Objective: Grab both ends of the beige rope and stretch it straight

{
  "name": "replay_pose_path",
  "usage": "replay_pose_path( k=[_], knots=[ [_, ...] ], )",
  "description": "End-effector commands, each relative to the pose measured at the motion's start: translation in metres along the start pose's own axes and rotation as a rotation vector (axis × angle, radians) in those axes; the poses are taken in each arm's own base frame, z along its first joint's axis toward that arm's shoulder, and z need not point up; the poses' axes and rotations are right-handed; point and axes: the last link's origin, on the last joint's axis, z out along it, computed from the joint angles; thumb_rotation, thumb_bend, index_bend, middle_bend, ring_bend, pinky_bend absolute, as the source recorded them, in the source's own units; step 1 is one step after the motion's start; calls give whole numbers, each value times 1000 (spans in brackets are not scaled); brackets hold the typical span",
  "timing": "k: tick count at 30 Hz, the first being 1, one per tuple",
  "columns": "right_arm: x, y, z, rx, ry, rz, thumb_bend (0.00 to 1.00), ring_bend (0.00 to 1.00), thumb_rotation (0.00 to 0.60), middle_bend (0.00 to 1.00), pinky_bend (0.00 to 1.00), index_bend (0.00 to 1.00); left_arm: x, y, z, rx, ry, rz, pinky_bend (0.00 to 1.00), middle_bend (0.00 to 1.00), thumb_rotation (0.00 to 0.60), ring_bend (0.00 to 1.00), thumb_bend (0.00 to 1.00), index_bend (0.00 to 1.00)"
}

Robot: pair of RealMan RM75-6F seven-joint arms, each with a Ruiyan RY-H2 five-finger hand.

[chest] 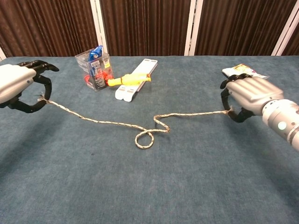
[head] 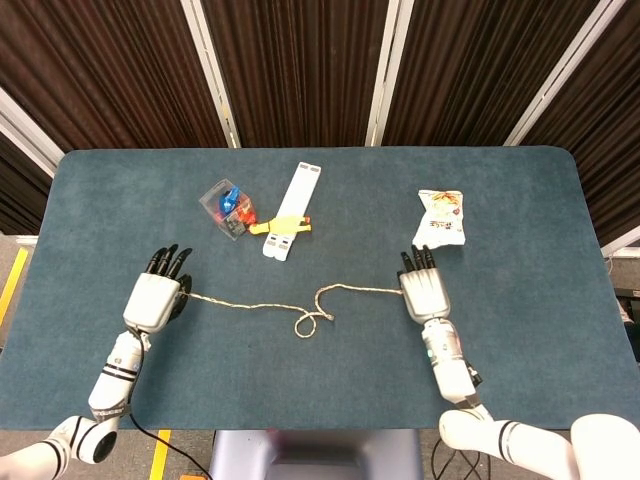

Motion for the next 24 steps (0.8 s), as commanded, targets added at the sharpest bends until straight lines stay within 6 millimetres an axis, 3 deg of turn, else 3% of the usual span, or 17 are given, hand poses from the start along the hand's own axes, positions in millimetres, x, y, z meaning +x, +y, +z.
replay_pose_path(
  k=[1,9,18,24],
  knots=[
    [10,18,-1,-31,16,30,728,0,600,248,0,915,1,-9,-3,20,-4,1,131,98,600,0,446,672],
    [24,67,-9,-99,43,24,729,0,600,248,0,915,6,-32,-17,67,-1,31,136,98,600,0,444,673],
    [16,122,-22,-174,13,-26,728,0,600,248,0,915,5,-57,-30,132,-20,57,138,98,600,0,443,672],
    [8,148,-29,-208,-9,-37,729,0,600,248,0,915,0,-67,-39,155,-41,59,138,99,600,0,445,672]
  ],
)
